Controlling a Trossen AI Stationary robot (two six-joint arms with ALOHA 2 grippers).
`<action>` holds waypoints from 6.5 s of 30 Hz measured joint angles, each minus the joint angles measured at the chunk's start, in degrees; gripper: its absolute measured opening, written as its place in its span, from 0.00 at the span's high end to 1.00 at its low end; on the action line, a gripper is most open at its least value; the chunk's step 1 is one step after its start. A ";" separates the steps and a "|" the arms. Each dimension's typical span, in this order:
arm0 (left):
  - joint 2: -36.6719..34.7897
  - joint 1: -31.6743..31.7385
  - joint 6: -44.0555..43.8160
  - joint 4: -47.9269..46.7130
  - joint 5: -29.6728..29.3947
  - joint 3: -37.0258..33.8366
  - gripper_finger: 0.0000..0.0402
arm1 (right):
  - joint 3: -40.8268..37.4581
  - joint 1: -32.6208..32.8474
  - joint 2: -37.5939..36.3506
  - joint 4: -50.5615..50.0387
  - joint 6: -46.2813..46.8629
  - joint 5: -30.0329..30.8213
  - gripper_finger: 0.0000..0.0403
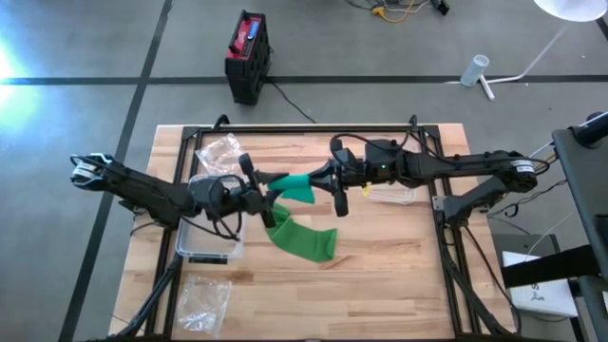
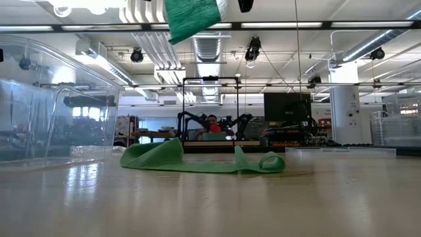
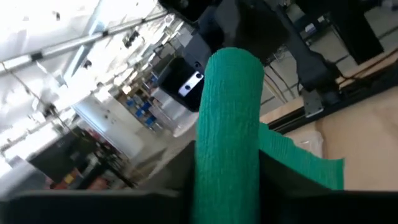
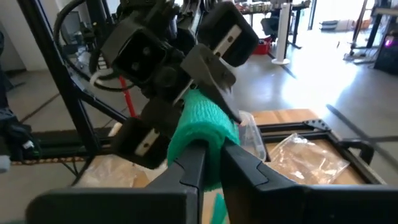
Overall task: Roll bandage
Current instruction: Roll the light green bandage
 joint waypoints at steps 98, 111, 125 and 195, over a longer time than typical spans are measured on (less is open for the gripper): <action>-3.95 -4.13 -36.11 -25.02 15.35 14.70 0.72 | 7.60 9.77 1.68 6.78 -25.20 2.20 0.97; -4.47 -4.57 -35.41 -10.42 14.42 4.42 1.00 | 4.57 9.77 1.68 18.51 -21.47 -0.12 0.97; -4.60 -4.60 -35.82 -4.58 5.71 -1.82 1.00 | 4.38 9.73 2.98 22.72 -22.25 8.67 0.97; -11.88 -7.56 -2.18 -11.86 2.95 3.85 0.47 | 2.67 7.45 7.84 18.55 -22.50 11.95 0.97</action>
